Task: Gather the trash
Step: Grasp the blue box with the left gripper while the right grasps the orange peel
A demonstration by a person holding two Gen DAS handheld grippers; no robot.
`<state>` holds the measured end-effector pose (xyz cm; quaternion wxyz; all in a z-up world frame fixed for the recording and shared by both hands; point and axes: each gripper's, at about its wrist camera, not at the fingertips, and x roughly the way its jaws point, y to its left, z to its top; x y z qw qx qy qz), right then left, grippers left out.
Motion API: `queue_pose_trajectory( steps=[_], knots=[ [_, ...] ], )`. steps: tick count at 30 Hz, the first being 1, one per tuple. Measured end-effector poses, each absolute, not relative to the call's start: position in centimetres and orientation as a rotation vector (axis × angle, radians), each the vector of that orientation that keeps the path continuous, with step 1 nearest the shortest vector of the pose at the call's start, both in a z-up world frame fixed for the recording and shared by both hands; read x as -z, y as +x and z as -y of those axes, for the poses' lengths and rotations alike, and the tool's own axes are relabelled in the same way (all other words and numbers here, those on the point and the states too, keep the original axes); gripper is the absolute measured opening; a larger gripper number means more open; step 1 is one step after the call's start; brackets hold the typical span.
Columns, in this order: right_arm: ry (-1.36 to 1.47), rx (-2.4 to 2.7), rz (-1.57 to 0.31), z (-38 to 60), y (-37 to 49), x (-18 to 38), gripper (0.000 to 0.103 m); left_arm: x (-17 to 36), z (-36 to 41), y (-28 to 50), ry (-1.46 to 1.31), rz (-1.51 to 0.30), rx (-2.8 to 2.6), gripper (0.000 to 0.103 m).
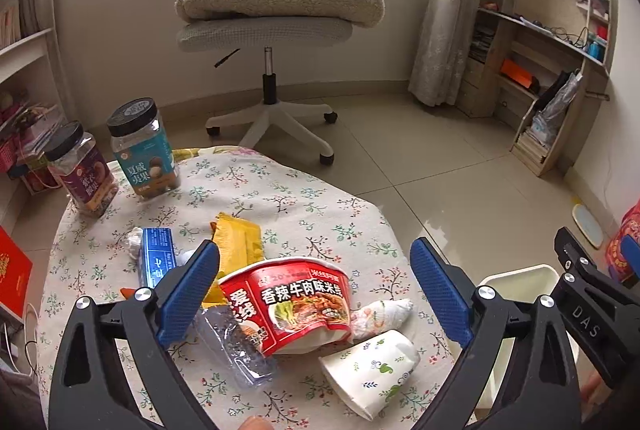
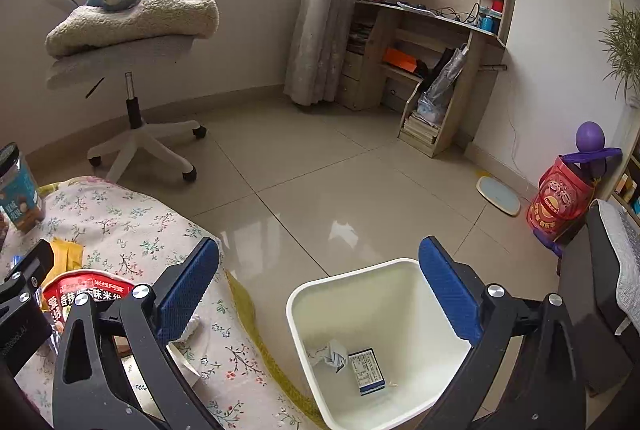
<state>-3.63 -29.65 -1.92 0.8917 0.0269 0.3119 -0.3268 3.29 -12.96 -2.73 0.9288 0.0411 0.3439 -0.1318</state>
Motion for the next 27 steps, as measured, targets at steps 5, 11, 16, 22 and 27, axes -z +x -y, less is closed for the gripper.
queue_pose_trajectory(
  steps=[5,11,16,22,27],
  knots=[
    [0.066,0.642,-0.667,27.9,-2.1,2.5,0.096,3.1,10.4,4.2,0.091,-0.703,0.193,0.094],
    [0.058,0.587,-0.704,25.8,-0.4,3.5,0.096,4.1,6.2,7.3,0.091,-0.758,0.075,0.094],
    [0.045,0.535,-0.744,24.4,1.0,4.3,0.096,6.5,2.5,11.4,0.066,-0.889,0.012,0.094],
    [0.067,0.481,-0.814,23.9,2.2,5.4,0.096,11.9,-0.6,16.2,0.0,-1.101,-0.025,0.094],
    [0.125,0.441,-0.879,24.2,3.2,6.4,0.096,14.6,-2.0,17.6,-0.103,-1.186,0.048,0.091]
  ],
)
